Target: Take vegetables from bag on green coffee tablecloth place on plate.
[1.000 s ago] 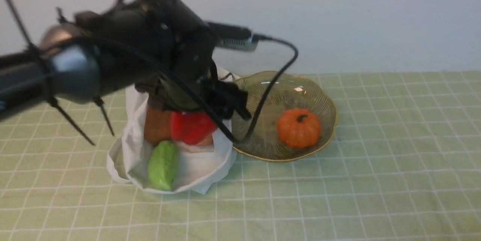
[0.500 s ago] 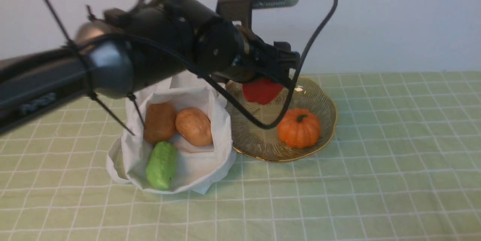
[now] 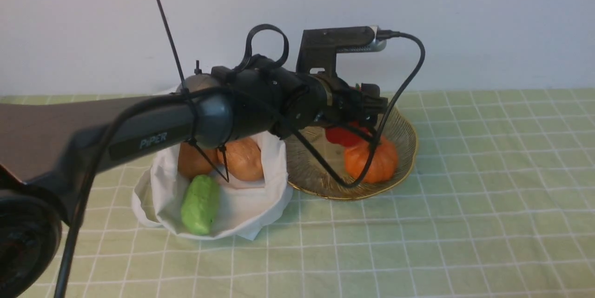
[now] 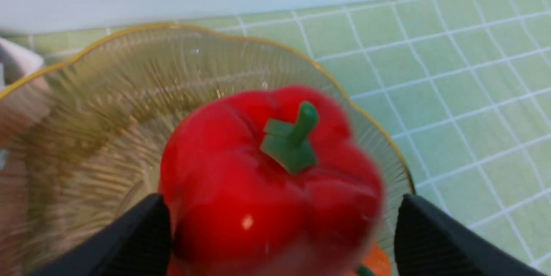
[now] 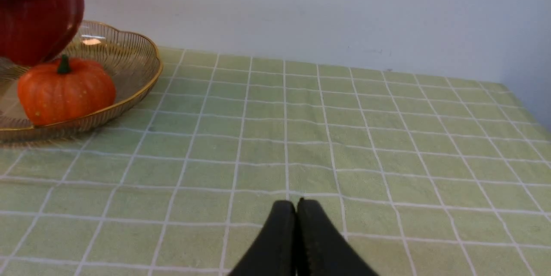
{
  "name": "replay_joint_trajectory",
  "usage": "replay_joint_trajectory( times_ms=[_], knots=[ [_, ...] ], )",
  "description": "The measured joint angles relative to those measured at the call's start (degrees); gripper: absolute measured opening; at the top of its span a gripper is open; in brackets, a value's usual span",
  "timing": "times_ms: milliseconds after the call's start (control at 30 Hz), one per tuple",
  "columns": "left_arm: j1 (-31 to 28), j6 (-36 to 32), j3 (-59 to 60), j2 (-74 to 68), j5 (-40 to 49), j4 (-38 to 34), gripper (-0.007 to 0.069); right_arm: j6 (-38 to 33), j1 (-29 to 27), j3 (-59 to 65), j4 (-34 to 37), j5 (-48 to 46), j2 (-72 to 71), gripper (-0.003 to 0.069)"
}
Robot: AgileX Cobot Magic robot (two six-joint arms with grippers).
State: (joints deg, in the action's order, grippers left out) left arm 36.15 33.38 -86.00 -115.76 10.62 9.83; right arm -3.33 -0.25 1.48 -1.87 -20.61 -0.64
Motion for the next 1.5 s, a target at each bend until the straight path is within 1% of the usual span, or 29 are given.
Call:
replay_joint_trajectory(
  times_ms=[100,300,367,400,467,500,567,600,667,733,800,833,933,1000,1033,1200,1233,1300,1333,1367,1400,1467,1500],
  knots=[
    [0.0,-0.1,0.0,0.2,-0.5,0.5,0.0668,0.0,0.0,0.0,0.0,0.0,0.0,-0.0015],
    [0.0,-0.2,0.0,2.5,0.7,1.4,0.0666,0.0,0.0,0.0,0.0,0.0,0.0,-0.0015],
    [0.0,-0.9,0.0,5.3,3.1,1.7,0.0631,0.0,0.0,0.0,0.0,0.0,0.0,-0.0015],
    [0.0,-1.4,0.0,8.0,6.1,2.0,0.0581,0.0,0.0,0.0,0.0,0.0,0.0,-0.0015],
    [0.0,-2.3,0.0,11.2,10.8,2.0,0.0507,0.0,0.0,0.0,0.0,0.0,0.0,-0.0015],
    [0.0,-2.5,0.0,11.6,11.5,2.0,0.0496,0.0,0.0,0.0,0.0,0.0,0.0,-0.0015],
    [0.0,-6.1,0.0,18.0,22.0,2.1,0.0314,0.0,0.0,0.0,0.0,0.0,0.0,-0.0015],
    [0.0,-7.9,0.0,20.4,26.1,2.1,0.0242,0.0,0.0,0.0,0.0,0.0,0.0,-0.0015],
    [0.0,-11.4,0.0,25.0,32.5,2.1,0.0125,0.0,0.0,0.0,0.0,0.0,0.0,-0.0015],
    [0.0,-15.4,0.0,30.0,39.9,2.1,0.0039,0.0,0.0,0.0,0.0,0.0,0.0,-0.0015],
    [0.0,-18.8,0.0,35.1,48.0,2.1,0.0003,0.0,0.0,0.0,0.0,0.0,0.0,-0.0015],
    [0.0,-19.1,0.0,35.6,48.0,2.1,0.0003,0.0,0.0,0.0,0.0,0.0,0.0,-0.0015],
    [0.0,-22.1,0.1,41.3,56.9,2.1,-0.0005,0.0,0.0,0.0,0.0,0.0,0.0,-0.0015],
    [0.0,-23.6,2.6,46.3,59.8,2.1,-0.0005,0.0,0.0,0.0,0.0,0.0,0.0,-0.0015],
    [0.0,-23.6,3.3,46.7,60.0,2.1,-0.0005,0.0,0.0,0.0,0.0,0.0,0.0,-0.0015],
    [0.0,-23.2,15.7,57.9,59.2,1.9,-0.0005,0.0,0.0,0.0,0.0,0.0,0.0,-0.0015],
    [0.0,-22.3,21.6,61.9,56.7,1.3,-0.0005,0.0,0.0,0.0,0.0,0.0,0.0,-0.0015],
    [0.0,-21.6,28.7,67.3,51.2,0.2,-0.0005,0.0,0.0,0.0,0.0,0.0,0.0,-0.0015],
    [0.0,-21.6,29.5,67.8,50.4,0.0,-0.0005,0.0,0.0,0.0,0.0,0.0,0.0,-0.0015],
    [0.0,-21.2,36.7,73.0,42.7,-0.9,-0.0005,0.0,0.0,0.0,0.0,0.0,0.0,-0.0015],
    [0.0,-21.3,37.5,73.5,41.7,-1.1,-0.0005,0.0,0.0,0.0,0.0,0.0,0.0,-0.0015],
    [0.0,-21.2,46.9,80.1,29.6,-1.5,-0.0005,0.0,0.0,0.0,0.0,0.0,0.0,-0.0015],
    [0.0,-21.2,49.9,82.0,25.3,-1.5,-0.0005,0.0,0.0,0.0,0.0,0.0,0.0,-0.0015]
  ],
)
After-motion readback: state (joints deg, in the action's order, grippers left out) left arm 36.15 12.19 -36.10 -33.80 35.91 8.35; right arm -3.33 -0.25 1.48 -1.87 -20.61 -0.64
